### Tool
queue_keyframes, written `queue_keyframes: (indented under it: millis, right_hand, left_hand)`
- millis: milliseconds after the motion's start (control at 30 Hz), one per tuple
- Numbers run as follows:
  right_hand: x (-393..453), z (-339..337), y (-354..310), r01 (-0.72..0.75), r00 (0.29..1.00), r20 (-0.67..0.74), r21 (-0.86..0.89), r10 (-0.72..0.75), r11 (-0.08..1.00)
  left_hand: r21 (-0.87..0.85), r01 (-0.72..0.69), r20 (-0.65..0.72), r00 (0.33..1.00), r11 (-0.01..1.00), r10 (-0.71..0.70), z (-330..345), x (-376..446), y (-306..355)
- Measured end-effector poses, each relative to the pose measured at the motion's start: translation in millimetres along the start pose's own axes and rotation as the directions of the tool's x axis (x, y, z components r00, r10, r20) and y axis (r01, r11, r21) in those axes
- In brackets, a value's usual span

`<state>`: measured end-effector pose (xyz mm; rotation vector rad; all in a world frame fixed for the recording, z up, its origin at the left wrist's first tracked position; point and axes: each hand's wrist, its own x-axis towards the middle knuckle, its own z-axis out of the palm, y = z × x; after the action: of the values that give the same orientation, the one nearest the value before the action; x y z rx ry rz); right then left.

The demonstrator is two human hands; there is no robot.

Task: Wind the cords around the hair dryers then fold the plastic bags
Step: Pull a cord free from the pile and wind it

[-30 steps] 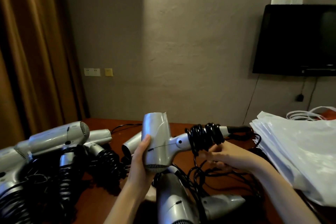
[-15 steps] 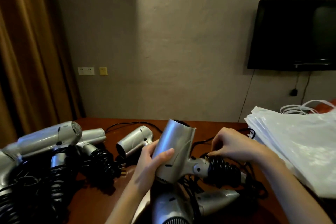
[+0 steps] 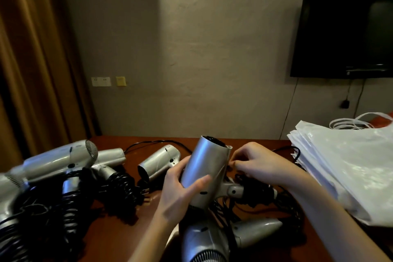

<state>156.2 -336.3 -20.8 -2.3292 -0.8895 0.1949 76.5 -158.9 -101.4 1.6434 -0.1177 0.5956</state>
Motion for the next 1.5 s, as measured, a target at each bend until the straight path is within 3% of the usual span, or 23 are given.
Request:
queue_keyframes:
  millis: [133,367,633,833,967,1100,1200,1300,1433,1500]
  right_hand:
    - [-3.4,3.8,-7.9,-0.011,0.998,-0.058,-0.094,0.006,0.995]
    - [-7.1,4.7,-11.6,0.004,0.989,-0.15,0.031,0.001,1.0]
    - [-10.5,12.5,-17.5,0.075,0.996,-0.058,0.225,-0.064,0.971]
    - [-7.6,18.0,-21.0,0.162,0.986,-0.018,0.393,-0.168,0.905]
    - [-3.8,20.5,-18.2,0.154,0.98,0.042,0.468,-0.196,0.87]
    - [1.6,24.0,-7.9,0.032,0.984,0.138,0.475,-0.11,0.88]
    - [5.3,27.3,4.3,-0.033,0.983,0.18,0.398,-0.042,0.917]
    - [4.2,30.2,9.4,-0.059,0.991,0.135,0.33,0.014,0.942]
    - [6.0,33.3,13.0,-0.246,0.965,0.109,0.09,0.236,0.965]
    - [6.3,31.6,17.6,-0.247,0.964,0.122,0.076,0.236,0.966]
  left_hand:
    - [-0.034,-0.012,-0.087,0.996,0.999,0.009,-0.8,-1.3,-3.8]
    - [-0.077,0.0,-0.209,0.978,0.997,-0.016,-2.8,1.9,-6.9]
    - [-0.204,0.05,-0.36,0.925,0.978,-0.122,-9.9,7.9,-17.8]
    - [-0.52,0.068,-0.449,0.826,0.851,-0.34,-20.4,14.3,-17.8]
    - [-0.66,0.093,-0.368,0.825,0.746,-0.429,-25.1,16.1,-19.3]
    - [-0.683,0.095,-0.329,0.845,0.725,-0.421,-22.1,17.3,-19.9]
    - [-0.668,0.111,-0.281,0.878,0.736,-0.387,-20.0,16.4,-20.6]
    - [-0.627,0.144,-0.218,0.911,0.765,-0.35,-16.9,14.9,-19.4]
    - [-0.612,0.184,-0.108,0.944,0.769,-0.312,-17.6,13.4,-16.3]
    - [-0.607,0.222,-0.04,0.95,0.763,-0.309,-20.1,12.5,-13.9]
